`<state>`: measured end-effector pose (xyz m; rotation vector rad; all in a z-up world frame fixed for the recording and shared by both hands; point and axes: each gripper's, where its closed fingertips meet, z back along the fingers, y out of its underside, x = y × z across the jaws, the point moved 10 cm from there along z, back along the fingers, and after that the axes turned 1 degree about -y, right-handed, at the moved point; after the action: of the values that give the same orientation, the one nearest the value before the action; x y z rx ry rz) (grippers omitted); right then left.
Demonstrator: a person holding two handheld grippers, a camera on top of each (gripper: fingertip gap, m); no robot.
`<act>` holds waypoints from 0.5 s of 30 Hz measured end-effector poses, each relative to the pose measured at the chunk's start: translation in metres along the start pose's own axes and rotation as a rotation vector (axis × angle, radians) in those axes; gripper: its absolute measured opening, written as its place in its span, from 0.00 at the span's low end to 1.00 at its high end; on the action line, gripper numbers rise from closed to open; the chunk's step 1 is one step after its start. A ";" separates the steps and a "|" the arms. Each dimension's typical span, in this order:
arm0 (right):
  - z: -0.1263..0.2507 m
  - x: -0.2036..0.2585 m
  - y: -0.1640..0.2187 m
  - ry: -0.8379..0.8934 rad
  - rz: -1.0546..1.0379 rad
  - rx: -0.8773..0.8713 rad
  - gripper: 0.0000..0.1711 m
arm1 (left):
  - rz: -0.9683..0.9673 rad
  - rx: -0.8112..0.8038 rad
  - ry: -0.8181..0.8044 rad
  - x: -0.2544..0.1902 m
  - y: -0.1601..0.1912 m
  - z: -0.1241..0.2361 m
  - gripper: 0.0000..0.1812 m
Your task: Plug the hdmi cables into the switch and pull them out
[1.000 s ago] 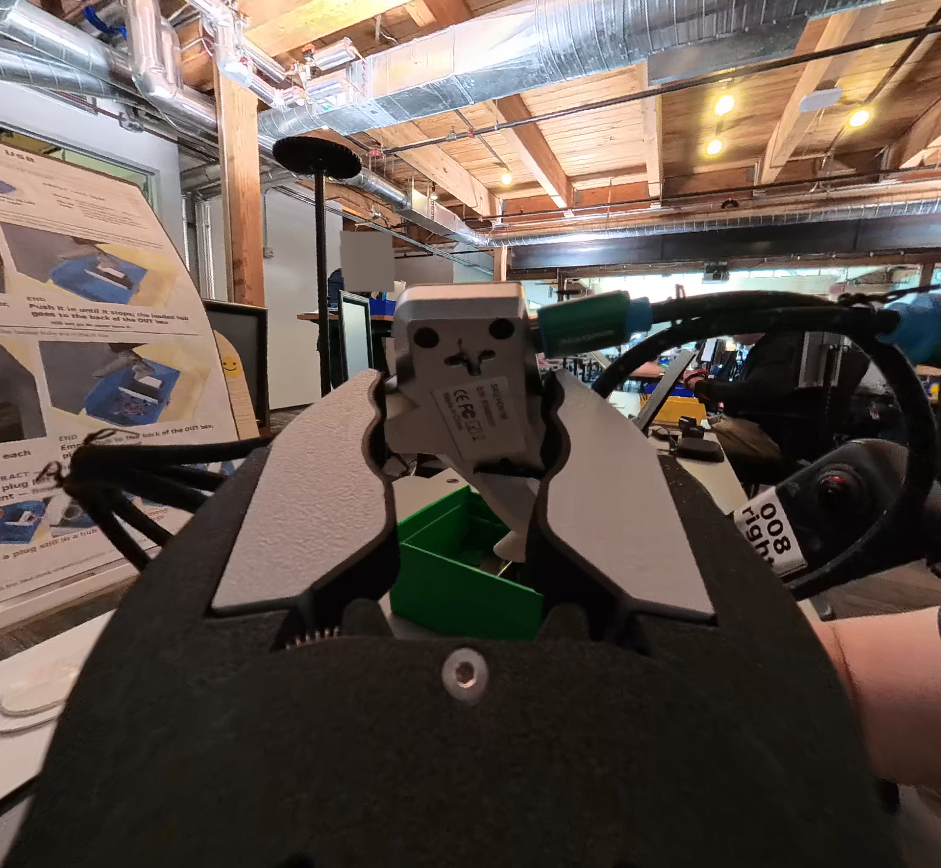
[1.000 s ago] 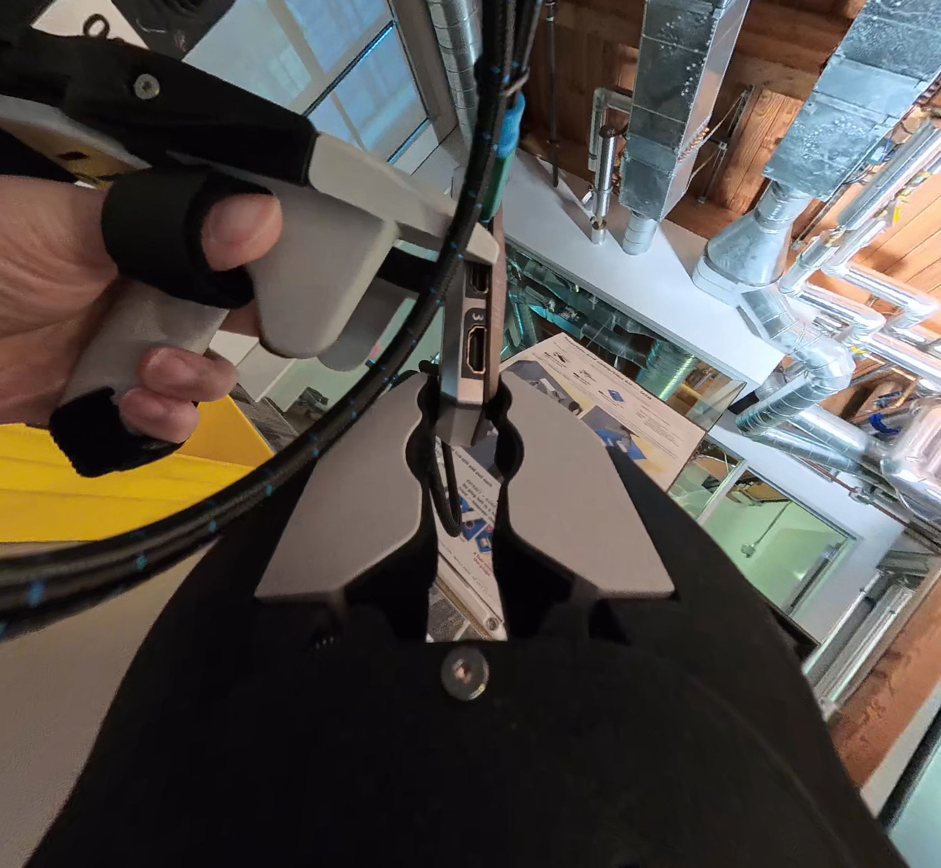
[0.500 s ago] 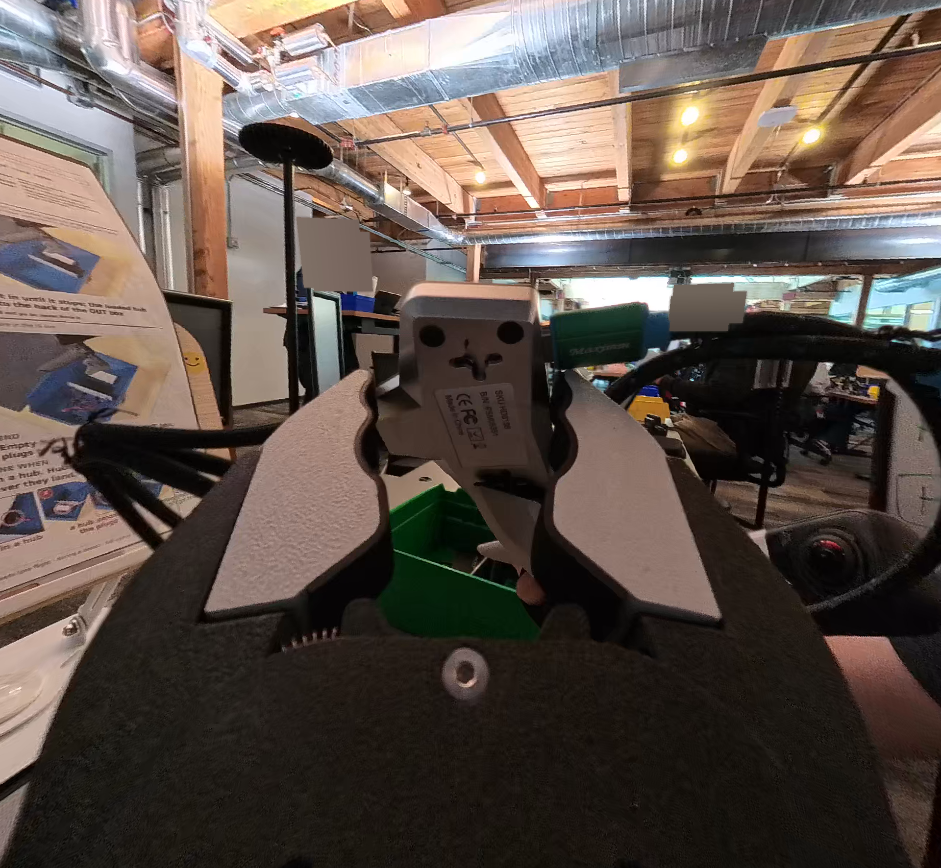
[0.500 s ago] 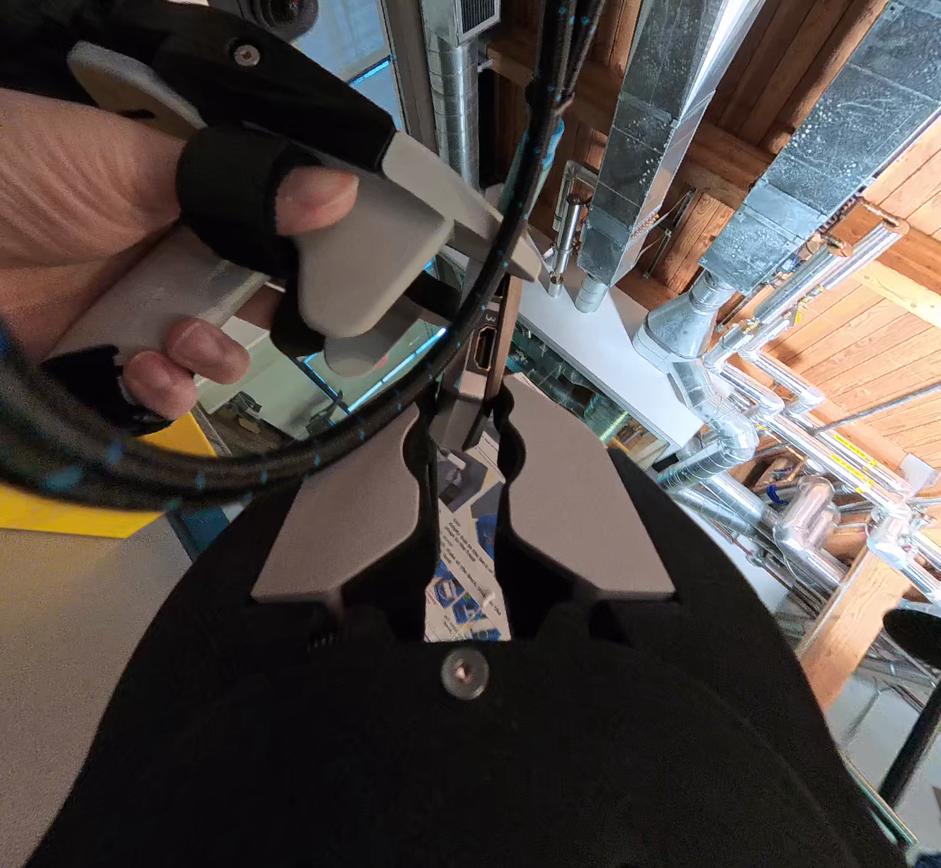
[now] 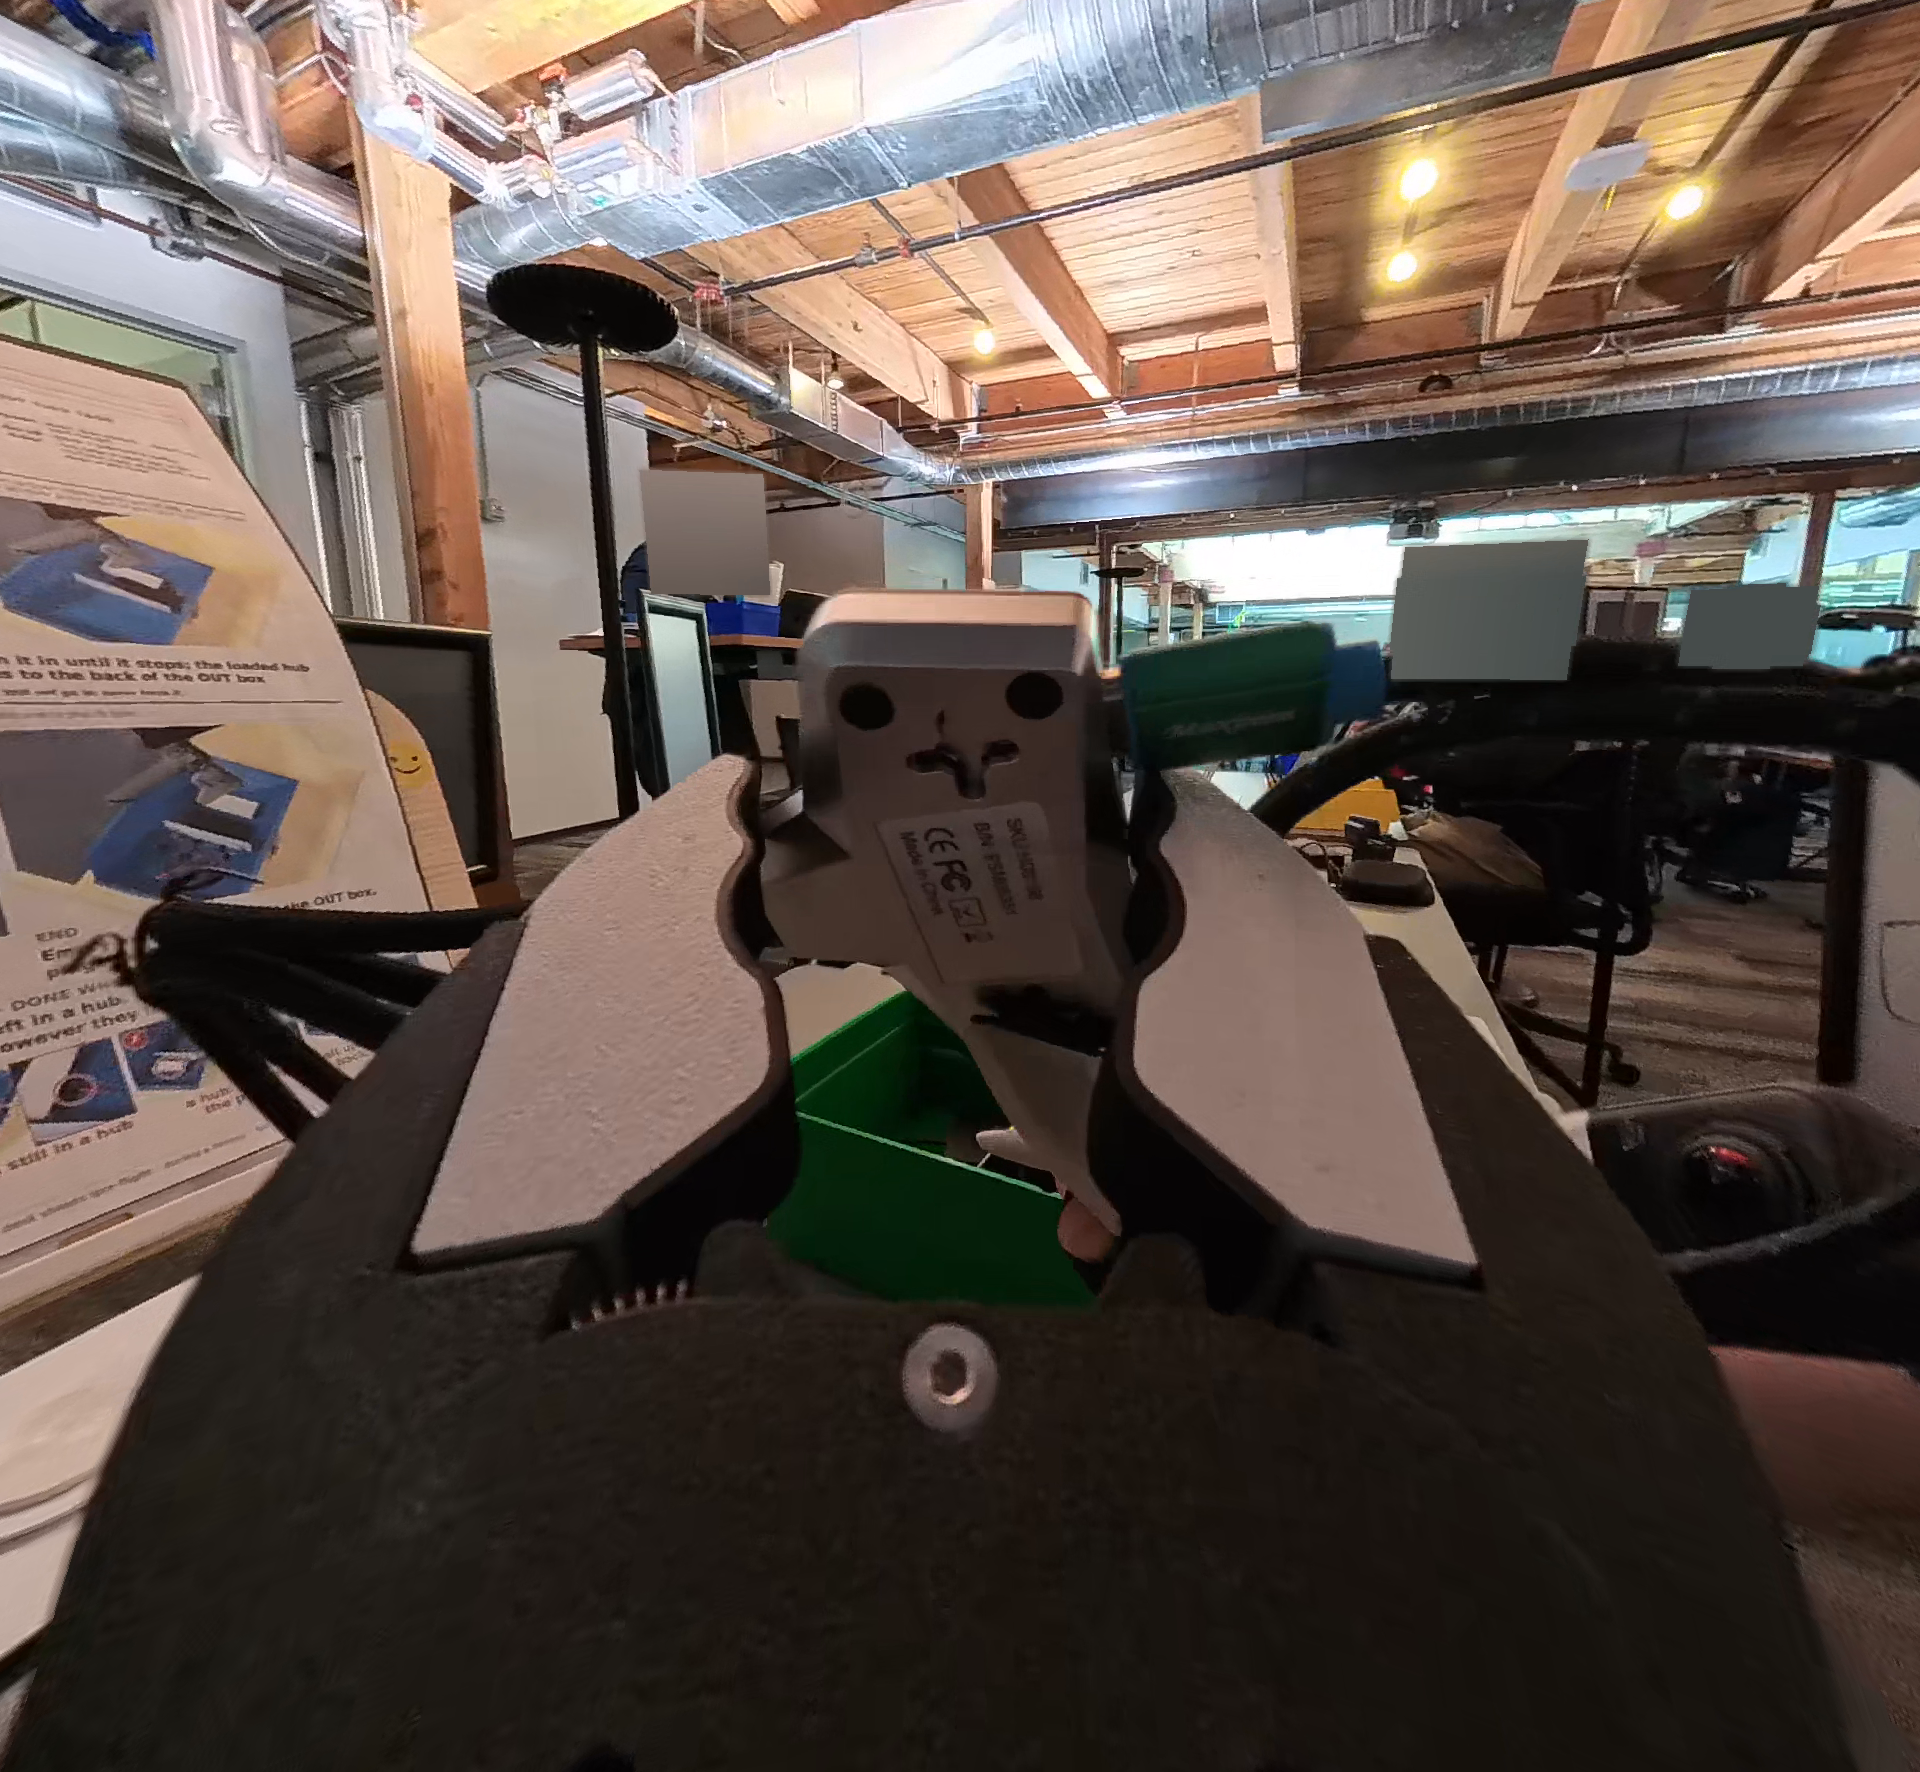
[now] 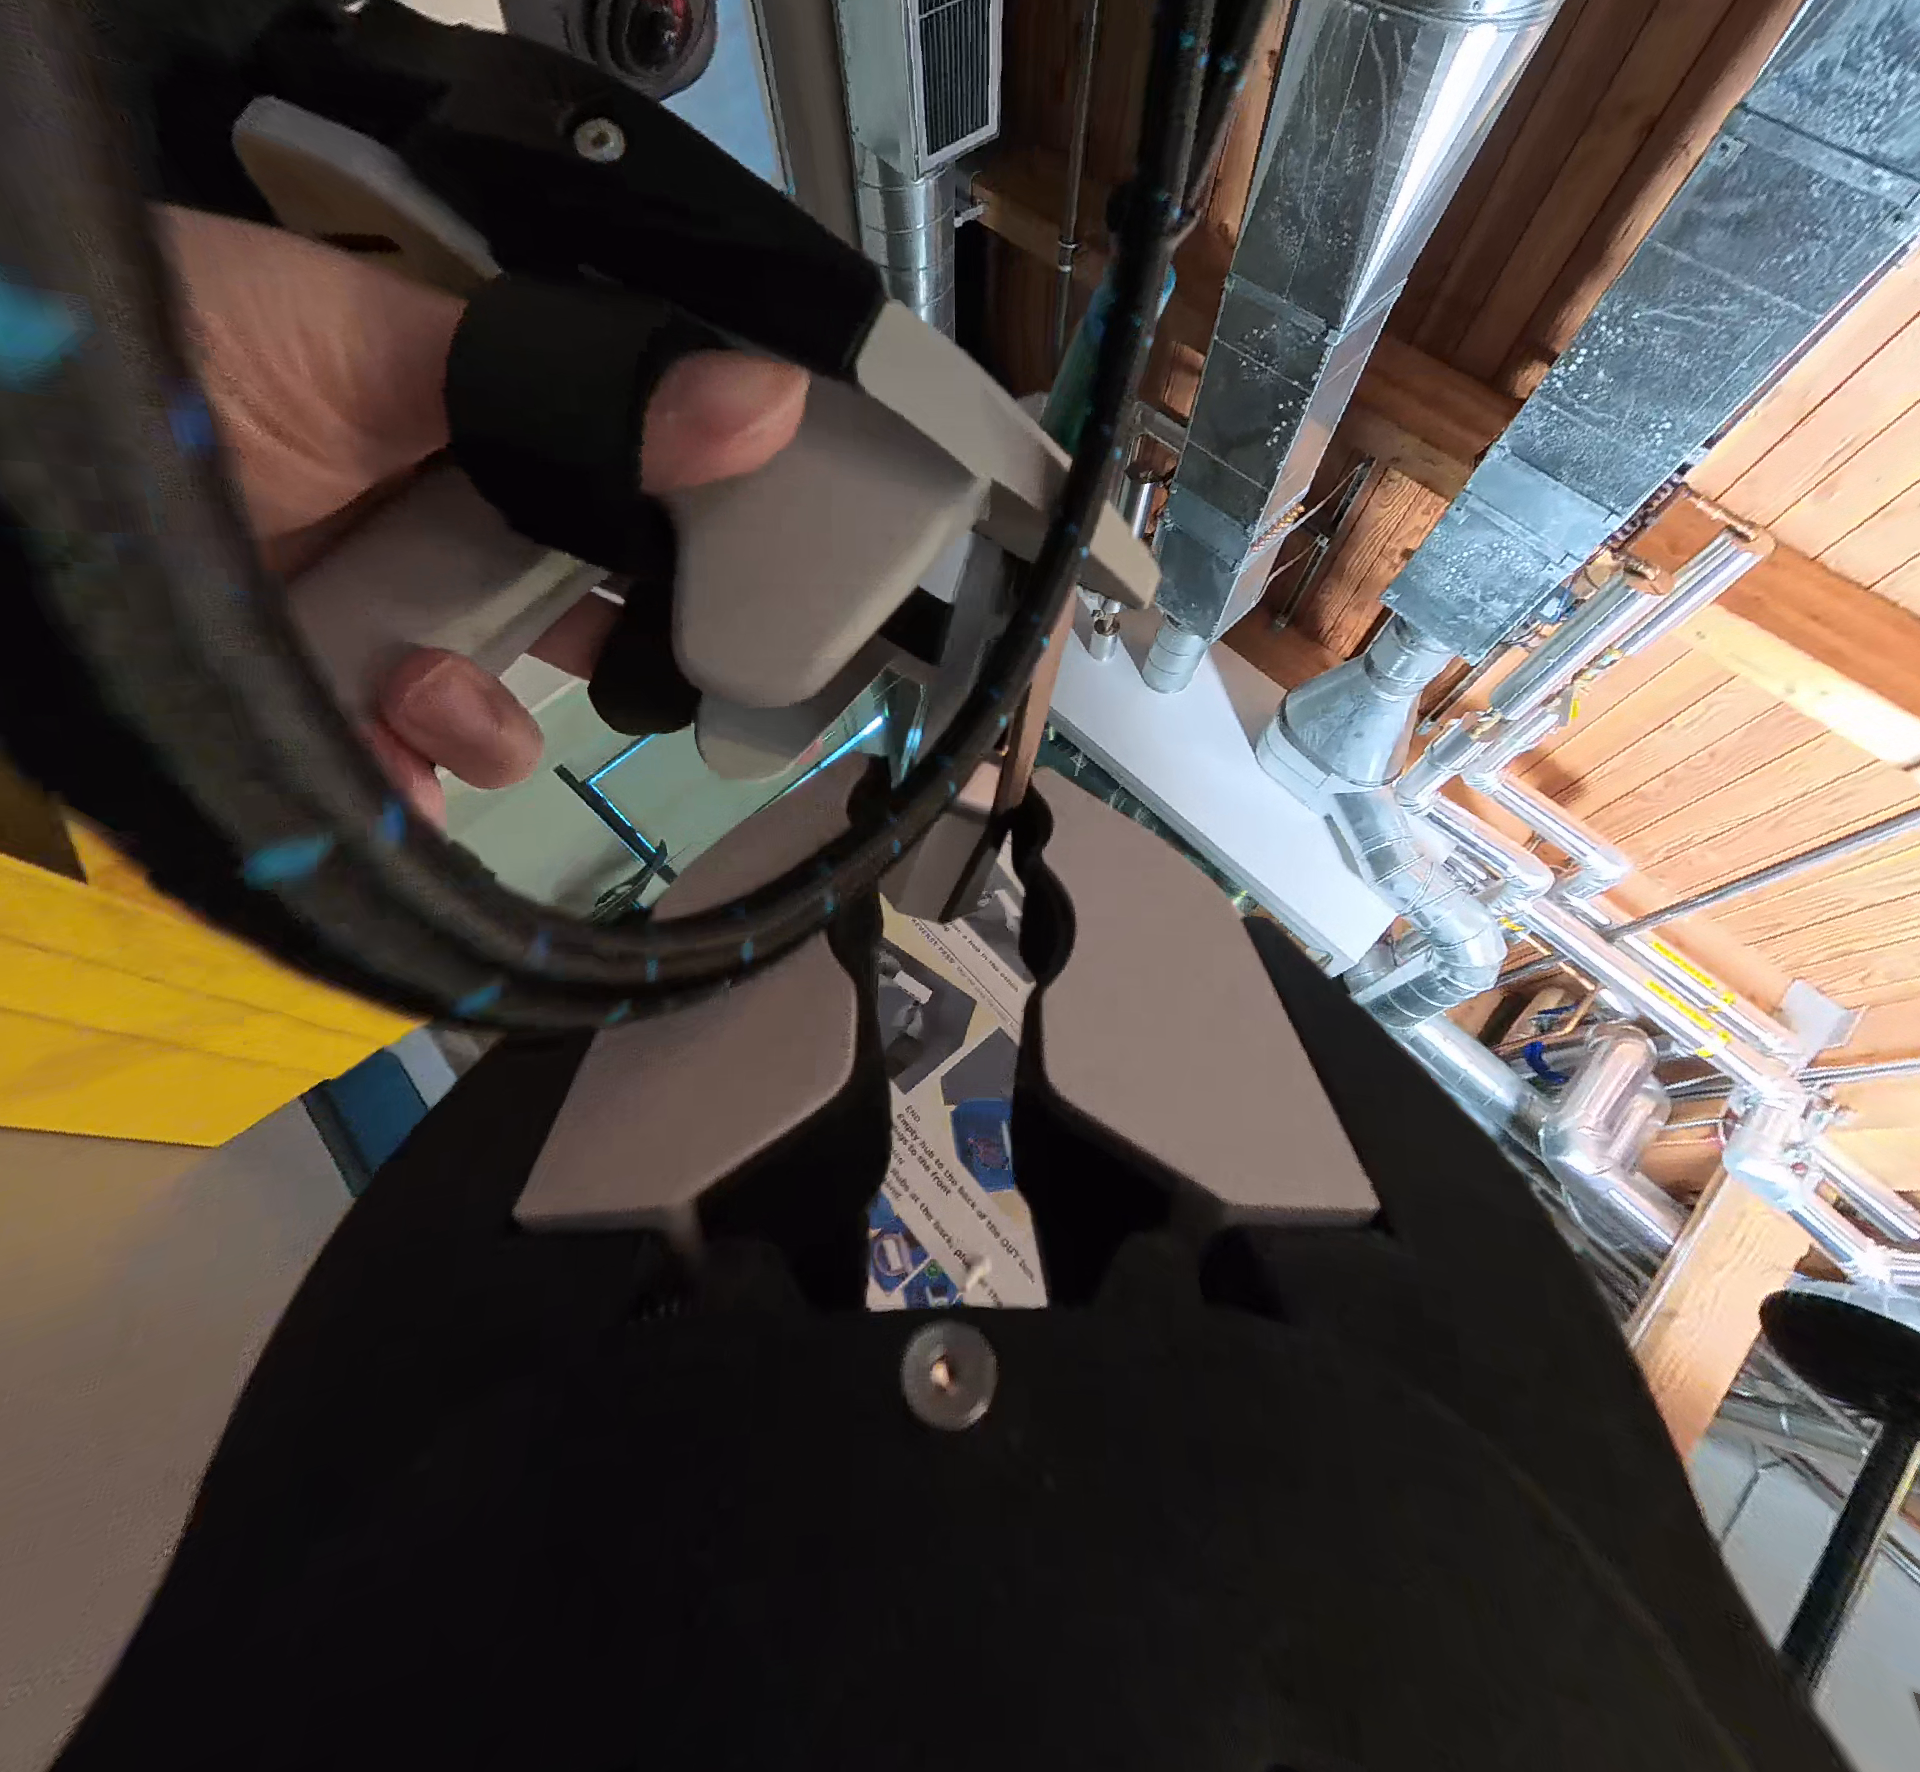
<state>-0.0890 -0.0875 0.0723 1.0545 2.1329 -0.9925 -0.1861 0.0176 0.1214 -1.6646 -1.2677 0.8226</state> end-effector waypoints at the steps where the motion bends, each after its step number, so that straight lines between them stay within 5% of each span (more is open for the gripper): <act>1: 0.000 0.000 0.000 0.001 0.007 -0.001 0.13 | 0.009 -0.003 -0.002 0.000 0.001 0.000 0.37; 15: -0.010 0.011 0.007 -0.083 -0.010 0.071 0.15 | -0.022 -0.023 -0.068 0.016 0.005 0.007 0.33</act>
<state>-0.0902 -0.0719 0.0674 1.0187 2.0510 -1.1044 -0.1856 0.0345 0.1138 -1.6502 -1.3439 0.8604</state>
